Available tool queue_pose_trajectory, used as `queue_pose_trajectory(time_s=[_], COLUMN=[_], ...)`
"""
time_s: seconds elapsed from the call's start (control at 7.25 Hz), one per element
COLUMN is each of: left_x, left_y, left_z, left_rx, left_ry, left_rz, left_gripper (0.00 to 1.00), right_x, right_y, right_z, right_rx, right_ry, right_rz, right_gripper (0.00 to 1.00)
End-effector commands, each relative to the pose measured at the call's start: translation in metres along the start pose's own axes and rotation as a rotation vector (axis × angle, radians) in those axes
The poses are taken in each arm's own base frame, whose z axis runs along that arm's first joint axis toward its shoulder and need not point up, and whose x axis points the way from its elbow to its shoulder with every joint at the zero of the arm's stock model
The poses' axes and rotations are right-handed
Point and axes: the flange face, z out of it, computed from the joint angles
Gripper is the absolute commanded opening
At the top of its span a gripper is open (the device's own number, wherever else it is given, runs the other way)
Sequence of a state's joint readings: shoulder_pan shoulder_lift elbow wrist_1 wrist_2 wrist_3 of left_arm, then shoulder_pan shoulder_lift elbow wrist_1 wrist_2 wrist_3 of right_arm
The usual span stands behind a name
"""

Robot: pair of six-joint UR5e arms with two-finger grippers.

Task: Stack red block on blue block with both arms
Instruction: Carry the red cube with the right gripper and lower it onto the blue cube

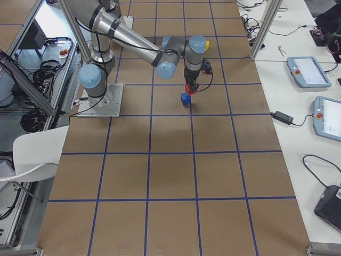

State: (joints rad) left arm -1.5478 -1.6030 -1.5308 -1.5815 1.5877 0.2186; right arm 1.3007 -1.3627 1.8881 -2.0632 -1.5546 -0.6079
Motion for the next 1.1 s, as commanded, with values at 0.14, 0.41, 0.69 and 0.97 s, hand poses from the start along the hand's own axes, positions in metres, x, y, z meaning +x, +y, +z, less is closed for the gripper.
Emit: queue_pose_trajectory(time_s=[0.14,0.41,0.69,0.97], left_x=[0.0,0.0,0.0,0.001], left_y=[0.0,0.0,0.0,0.0], left_z=[0.001,0.001,0.001,0.001], left_rx=[-0.002,-0.002,-0.002,-0.002], left_ry=[0.0,0.0,0.0,0.0], left_rz=[-0.001,-0.001,-0.001,0.001], left_gripper=[1.0,1.0,1.0,1.0], right_x=[-0.001,0.0,0.001,0.002], right_y=[0.004,0.004,0.003,0.003], right_z=[0.007,0.011,0.017,0.02], right_rx=[-0.014,-0.021,-0.032,-0.044], right_ry=[-0.009,-0.012,-0.017,-0.007], right_rz=[-0.003,-0.001,0.005,0.008], right_gripper=[0.0,0.0,0.0,0.0])
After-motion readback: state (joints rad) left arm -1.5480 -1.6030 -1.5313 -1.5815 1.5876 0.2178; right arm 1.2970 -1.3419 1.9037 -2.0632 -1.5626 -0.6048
